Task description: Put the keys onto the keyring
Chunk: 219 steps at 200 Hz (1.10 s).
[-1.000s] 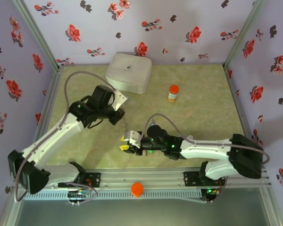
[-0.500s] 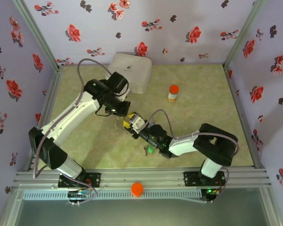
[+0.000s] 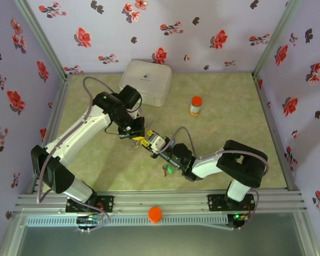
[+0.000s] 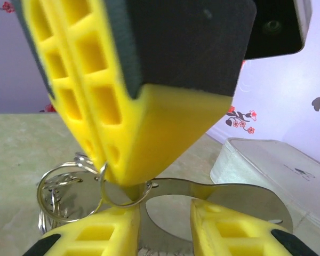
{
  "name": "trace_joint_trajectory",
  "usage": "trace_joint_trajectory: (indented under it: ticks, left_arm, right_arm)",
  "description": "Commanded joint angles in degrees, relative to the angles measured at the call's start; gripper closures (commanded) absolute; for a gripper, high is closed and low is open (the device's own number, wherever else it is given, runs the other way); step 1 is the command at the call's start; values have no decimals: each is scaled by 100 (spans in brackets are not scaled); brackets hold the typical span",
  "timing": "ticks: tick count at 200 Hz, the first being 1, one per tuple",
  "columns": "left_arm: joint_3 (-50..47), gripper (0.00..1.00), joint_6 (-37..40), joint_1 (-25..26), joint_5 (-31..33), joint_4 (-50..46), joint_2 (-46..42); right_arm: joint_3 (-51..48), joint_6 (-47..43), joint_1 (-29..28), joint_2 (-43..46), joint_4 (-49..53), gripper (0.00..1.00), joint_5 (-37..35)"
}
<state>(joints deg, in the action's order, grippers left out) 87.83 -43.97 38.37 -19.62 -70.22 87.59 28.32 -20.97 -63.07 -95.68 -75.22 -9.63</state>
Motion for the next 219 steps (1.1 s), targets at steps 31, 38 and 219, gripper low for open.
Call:
trace_joint_trajectory:
  ticks: [31, 38, 219]
  left_arm:
    - [-373, 100, -1446, -205, -569, 278, -327]
    - [-456, 100, -1561, -239, -656, 376, -371]
    - [-1260, 100, -2353, -752, -1554, 1222, -805]
  right_arm:
    - [-227, -405, -62, 366, -423, 72, 102]
    - [-258, -408, -58, 403, -423, 72, 134]
    - [74, -909, -115, 262, -274, 81, 357]
